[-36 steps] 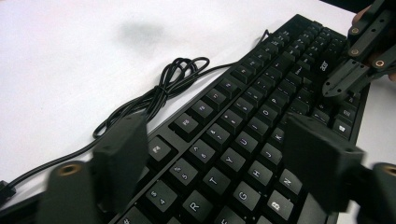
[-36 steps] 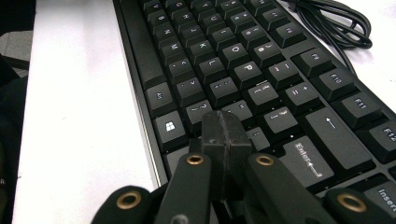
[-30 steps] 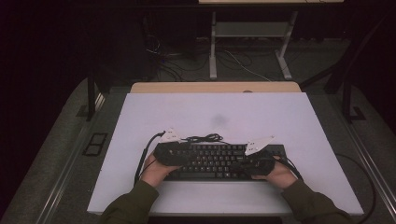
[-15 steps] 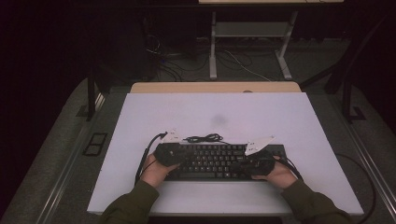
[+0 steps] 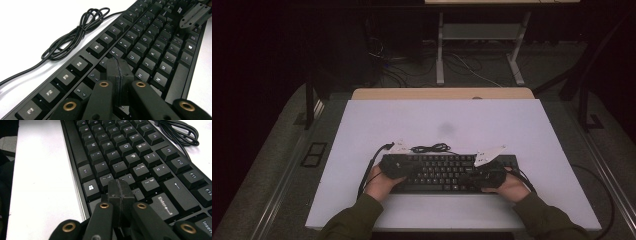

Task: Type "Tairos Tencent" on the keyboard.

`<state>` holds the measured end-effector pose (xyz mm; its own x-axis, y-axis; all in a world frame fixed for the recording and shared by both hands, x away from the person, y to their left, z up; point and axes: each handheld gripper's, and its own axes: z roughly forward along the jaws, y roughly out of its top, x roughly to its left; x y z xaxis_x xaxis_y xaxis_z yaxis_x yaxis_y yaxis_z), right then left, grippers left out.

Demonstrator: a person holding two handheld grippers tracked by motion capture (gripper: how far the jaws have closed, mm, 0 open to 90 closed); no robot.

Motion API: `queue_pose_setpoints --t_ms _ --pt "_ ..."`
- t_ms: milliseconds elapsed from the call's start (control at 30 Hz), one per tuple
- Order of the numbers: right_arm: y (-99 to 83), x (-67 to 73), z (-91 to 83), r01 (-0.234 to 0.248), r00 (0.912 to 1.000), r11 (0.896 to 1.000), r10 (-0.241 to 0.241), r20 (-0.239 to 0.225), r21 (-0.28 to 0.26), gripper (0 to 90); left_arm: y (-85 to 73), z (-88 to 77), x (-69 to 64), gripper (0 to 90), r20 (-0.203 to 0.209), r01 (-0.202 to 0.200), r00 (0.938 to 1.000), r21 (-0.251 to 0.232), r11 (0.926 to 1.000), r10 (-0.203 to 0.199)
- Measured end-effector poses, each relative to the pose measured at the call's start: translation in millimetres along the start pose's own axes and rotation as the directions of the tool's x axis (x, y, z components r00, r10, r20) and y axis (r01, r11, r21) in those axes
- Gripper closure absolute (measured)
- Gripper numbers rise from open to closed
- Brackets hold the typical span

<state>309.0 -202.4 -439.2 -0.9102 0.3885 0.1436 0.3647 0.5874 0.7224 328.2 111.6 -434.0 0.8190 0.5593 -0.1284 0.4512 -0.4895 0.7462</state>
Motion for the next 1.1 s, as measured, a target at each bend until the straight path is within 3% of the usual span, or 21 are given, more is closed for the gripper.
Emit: queue_pose_setpoints --t_ms 200,533,900,967,1100 --pt "0.1 0.2 0.0 -0.001 1.0000 1.000 0.001 0.001 0.000 89.8 0.2 1.1 -0.2 89.1 -0.001 -0.011 0.9999 0.020 0.9997 0.011" --pt "0.2 0.6 -0.1 -0.001 1.0000 1.000 0.001 0.002 0.002 89.7 0.5 0.6 -0.7 89.1 0.007 -0.005 1.0000 0.012 0.9999 0.005" --pt "0.4 0.5 0.0 0.001 1.0000 1.000 -0.001 0.000 0.002 89.7 2.9 -7.5 -3.0 88.3 0.020 0.023 0.9996 -0.055 0.9982 -0.022" --pt "0.2 0.1 -0.1 0.000 1.0000 1.000 0.000 0.000 0.002 89.8 2.8 -9.2 -3.1 85.1 0.016 0.023 0.9996 -0.065 0.9976 -0.022" --pt "0.3 0.0 -0.2 0.001 1.0000 1.000 -0.001 -0.001 0.002 89.7 3.1 -11.8 -2.7 64.3 0.002 0.025 0.9997 -0.081 0.9964 -0.024"
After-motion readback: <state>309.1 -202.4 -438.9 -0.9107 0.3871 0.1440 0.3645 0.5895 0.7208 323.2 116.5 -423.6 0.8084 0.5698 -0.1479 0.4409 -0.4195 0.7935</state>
